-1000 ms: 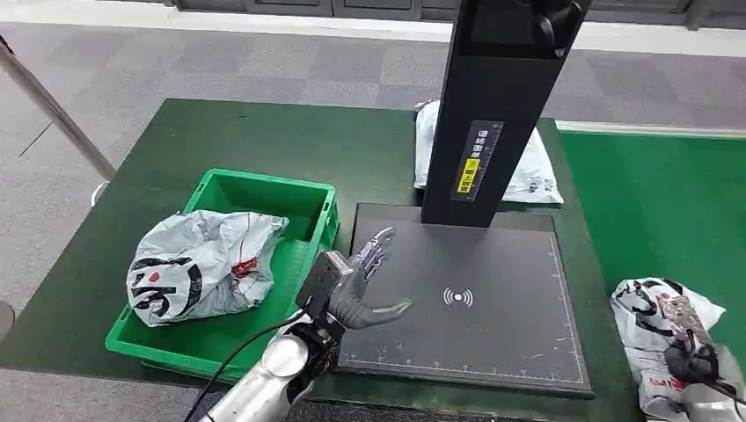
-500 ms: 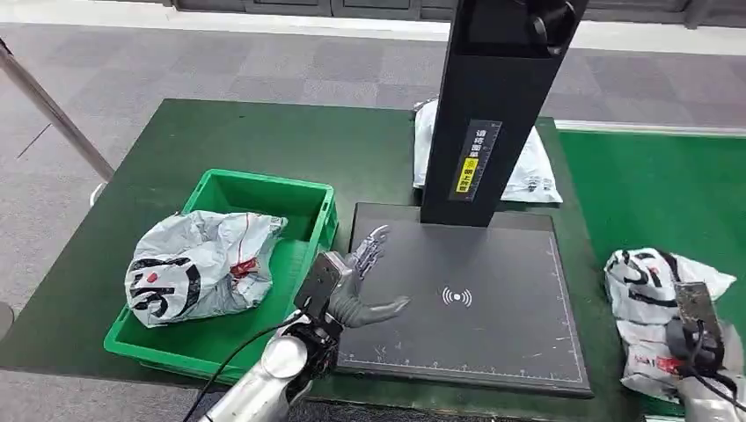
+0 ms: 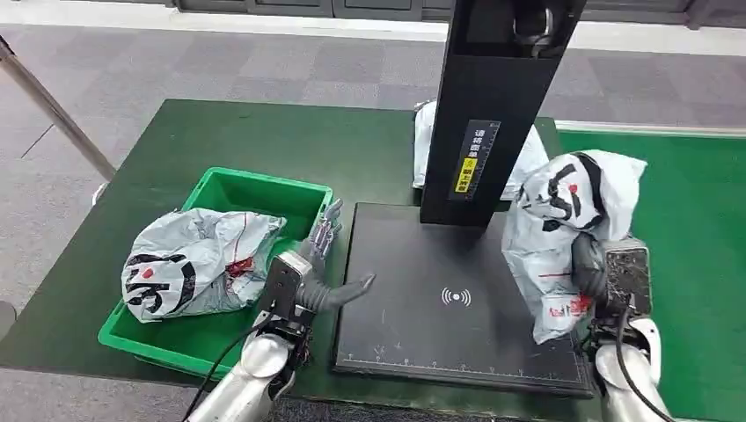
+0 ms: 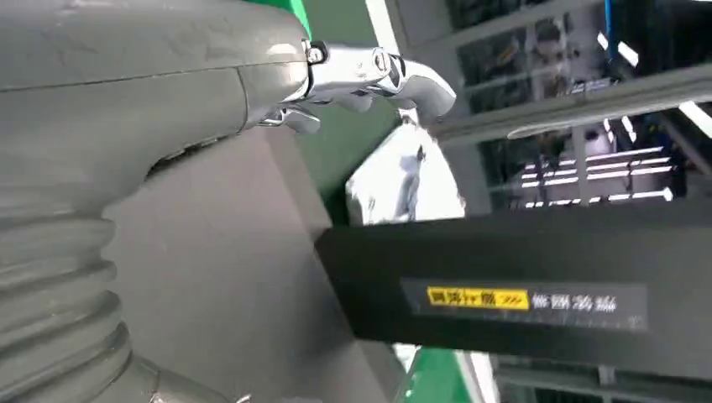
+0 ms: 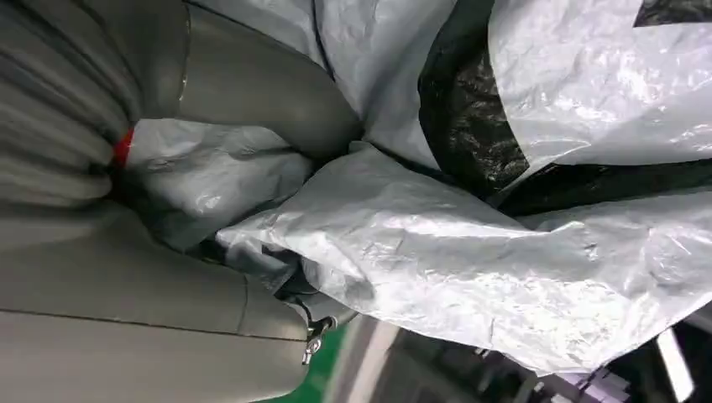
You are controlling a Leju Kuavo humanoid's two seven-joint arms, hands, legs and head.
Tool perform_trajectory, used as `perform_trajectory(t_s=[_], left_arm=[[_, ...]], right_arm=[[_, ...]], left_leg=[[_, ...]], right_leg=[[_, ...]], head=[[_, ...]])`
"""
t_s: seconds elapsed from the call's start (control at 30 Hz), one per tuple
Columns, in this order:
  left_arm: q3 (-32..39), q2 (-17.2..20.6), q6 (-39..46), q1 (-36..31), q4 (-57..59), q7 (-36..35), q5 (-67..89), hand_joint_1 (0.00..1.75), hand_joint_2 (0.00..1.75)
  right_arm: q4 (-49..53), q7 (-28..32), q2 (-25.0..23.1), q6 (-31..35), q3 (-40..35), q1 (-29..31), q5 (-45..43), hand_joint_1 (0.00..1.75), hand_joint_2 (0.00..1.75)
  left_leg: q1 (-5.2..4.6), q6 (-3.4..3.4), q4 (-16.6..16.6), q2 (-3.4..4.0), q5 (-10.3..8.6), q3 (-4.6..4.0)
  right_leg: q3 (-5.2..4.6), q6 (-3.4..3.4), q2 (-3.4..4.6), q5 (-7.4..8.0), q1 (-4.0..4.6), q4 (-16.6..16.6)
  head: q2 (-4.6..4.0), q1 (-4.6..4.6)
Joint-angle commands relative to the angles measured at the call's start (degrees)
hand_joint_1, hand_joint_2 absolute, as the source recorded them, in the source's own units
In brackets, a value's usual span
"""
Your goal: Moved the parcel from conveyor to table for the left to box.
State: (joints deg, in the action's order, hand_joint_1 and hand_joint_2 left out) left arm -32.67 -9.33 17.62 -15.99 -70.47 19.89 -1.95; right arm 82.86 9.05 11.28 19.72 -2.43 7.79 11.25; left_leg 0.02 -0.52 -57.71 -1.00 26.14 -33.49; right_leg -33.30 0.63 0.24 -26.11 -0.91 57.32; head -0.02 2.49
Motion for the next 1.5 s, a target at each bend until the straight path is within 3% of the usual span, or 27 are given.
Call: perform_trajectory(t_s=[0.03,0.27,0.5,0.83,1.0,1.07,1.1,1.13,1.37,1.5], left_arm=[[1.13,2.44,0.37,-0.64,0.53,1.26,0.12,0.00,1.75],[0.95,2.35,0.48,-1.02,0.77,2.02,-0.14,0.00,1.75],[0.86,2.16,1.67,-2.56,1.61,4.07,-2.21,0.00,1.75],[0.84,2.17,1.67,-2.71,1.77,4.09,-2.33,0.00,1.75],[0.60,2.14,1.88,-3.64,2.47,4.86,-3.56,0.00,1.75],[0.72,1.89,1.45,-3.72,2.36,4.81,-4.12,0.00,1.75],[0.73,1.77,1.32,-3.74,2.22,4.80,-4.25,0.00,1.75],[0.76,1.69,1.25,-3.81,2.08,4.74,-4.30,0.00,1.75],[0.98,1.96,2.79,-2.85,0.60,4.21,-3.70,0.00,1.75],[1.04,1.76,-0.29,-3.55,1.22,4.26,-6.27,0.00,1.75]], right_arm=[[-3.35,-2.43,-1.50,-3.90,-12.81,5.36,-0.71,1.75,1.75],[-4.78,-3.05,-1.87,-5.88,-14.38,4.83,-1.42,1.75,1.75],[-11.54,-3.93,-2.23,-10.84,-24.08,6.59,2.02,1.75,1.75],[-12.14,-3.90,-2.31,-10.96,-24.19,7.20,2.05,1.75,1.75],[-17.62,-5.33,-2.68,-16.60,-29.67,9.80,4.91,1.75,1.75],[-19.76,-6.18,-2.90,-18.74,-31.25,10.39,5.75,0.96,1.75],[-20.47,-6.64,-2.83,-19.97,-32.03,10.59,5.94,0.26,1.75],[-20.95,-6.93,-2.59,-21.17,-32.68,10.55,6.28,0.00,1.75],[-16.86,-6.10,-4.09,-15.77,-28.68,4.65,7.27,0.00,1.75],[-17.99,-3.71,-5.10,-16.56,-26.57,5.46,5.25,0.00,1.75]], left_leg=[[0.04,-0.04,0.12,0.49,0.03,0.20],[0.02,-0.03,0.05,0.24,0.04,0.10],[0.09,-0.06,0.11,0.33,0.02,0.16],[0.03,-0.03,0.13,0.30,0.01,0.14],[0.03,-0.04,0.09,0.30,0.02,0.12],[0.03,-0.04,0.05,0.19,0.02,0.06],[0.05,-0.05,0.09,0.28,0.02,0.12],[0.05,-0.06,0.14,0.28,-0.01,0.15],[0.07,-0.03,0.12,0.09,0.01,0.12],[0.02,-0.03,0.09,0.11,0.03,0.10]], right_leg=[[0.06,-0.07,0.38,0.12,0.06,-0.15],[0.05,-0.05,0.19,0.05,0.03,-0.11],[0.10,-0.08,0.25,0.12,0.10,-0.21],[0.09,-0.07,0.20,0.10,0.05,-0.21],[0.06,-0.07,0.23,0.08,0.04,-0.17],[0.03,-0.06,0.15,0.06,0.04,-0.13],[0.07,-0.08,0.22,0.10,0.07,-0.19],[0.09,-0.10,0.20,0.11,0.07,-0.22],[0.13,-0.07,0.01,0.04,0.10,-0.23],[0.08,-0.05,0.04,0.02,0.04,-0.17]], head=[[0.00,0.02],[0.00,0.00],[0.00,0.00],[0.00,0.00],[0.00,0.00],[0.00,0.02],[0.00,0.00],[0.00,0.02],[0.00,0.02],[0.00,0.00]])
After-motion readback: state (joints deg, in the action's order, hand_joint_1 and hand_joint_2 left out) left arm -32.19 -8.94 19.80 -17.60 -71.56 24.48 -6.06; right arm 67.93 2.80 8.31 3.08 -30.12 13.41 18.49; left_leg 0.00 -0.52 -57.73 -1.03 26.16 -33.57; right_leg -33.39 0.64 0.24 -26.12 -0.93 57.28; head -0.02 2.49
